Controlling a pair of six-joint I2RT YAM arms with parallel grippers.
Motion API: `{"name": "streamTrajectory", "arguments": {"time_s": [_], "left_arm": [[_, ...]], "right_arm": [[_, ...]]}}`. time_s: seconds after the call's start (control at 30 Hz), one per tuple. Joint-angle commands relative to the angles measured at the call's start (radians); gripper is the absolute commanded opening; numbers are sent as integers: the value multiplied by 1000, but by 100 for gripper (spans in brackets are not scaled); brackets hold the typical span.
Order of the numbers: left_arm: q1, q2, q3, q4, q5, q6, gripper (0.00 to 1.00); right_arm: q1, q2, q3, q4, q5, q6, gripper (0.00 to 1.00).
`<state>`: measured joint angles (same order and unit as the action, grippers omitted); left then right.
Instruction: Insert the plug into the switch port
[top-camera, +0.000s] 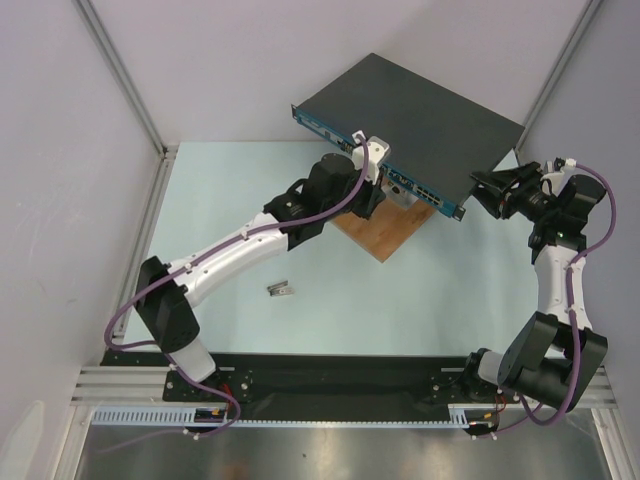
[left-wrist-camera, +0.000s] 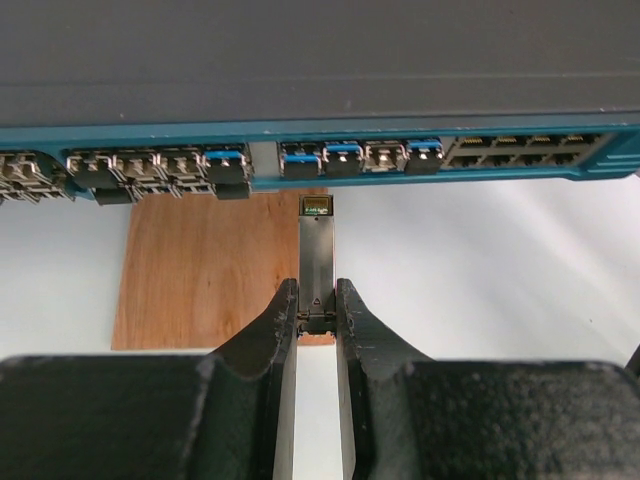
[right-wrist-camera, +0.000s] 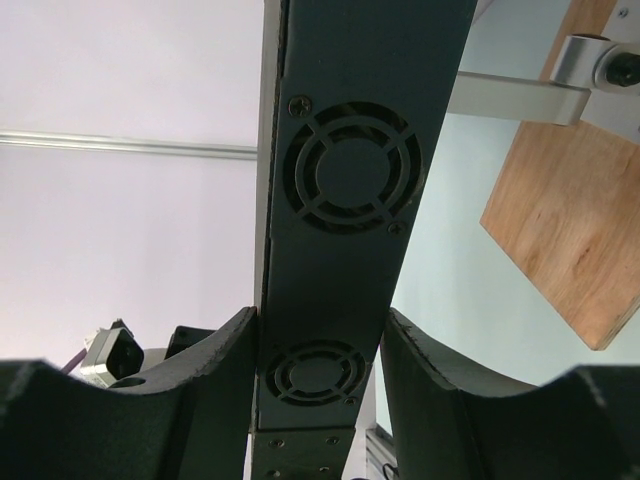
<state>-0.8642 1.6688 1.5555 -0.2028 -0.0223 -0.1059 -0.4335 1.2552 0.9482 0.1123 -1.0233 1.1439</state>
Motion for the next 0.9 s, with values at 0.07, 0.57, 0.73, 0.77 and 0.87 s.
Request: {"name": "streamTrajectory", "arguments": {"time_s": [0.07,0.57,0.73,0.77,0.87], "left_arm": [[19,23,72,45,4,-21,0],[28,26,103,34,53,-34,0],[27,19,94,28,53,-35,0],[27,14,91,28,53,-35,0],[27,8,89,28,50,-37,0]], "right_arm": [[-13,18,3,33,14,1,0],[-10,32,12,15,14,-19,0],[-8,33,11,16,17,-19,0],[-7,32,12,17,17,-21,0],[-5,30,12,15,15,-18,0]]}}
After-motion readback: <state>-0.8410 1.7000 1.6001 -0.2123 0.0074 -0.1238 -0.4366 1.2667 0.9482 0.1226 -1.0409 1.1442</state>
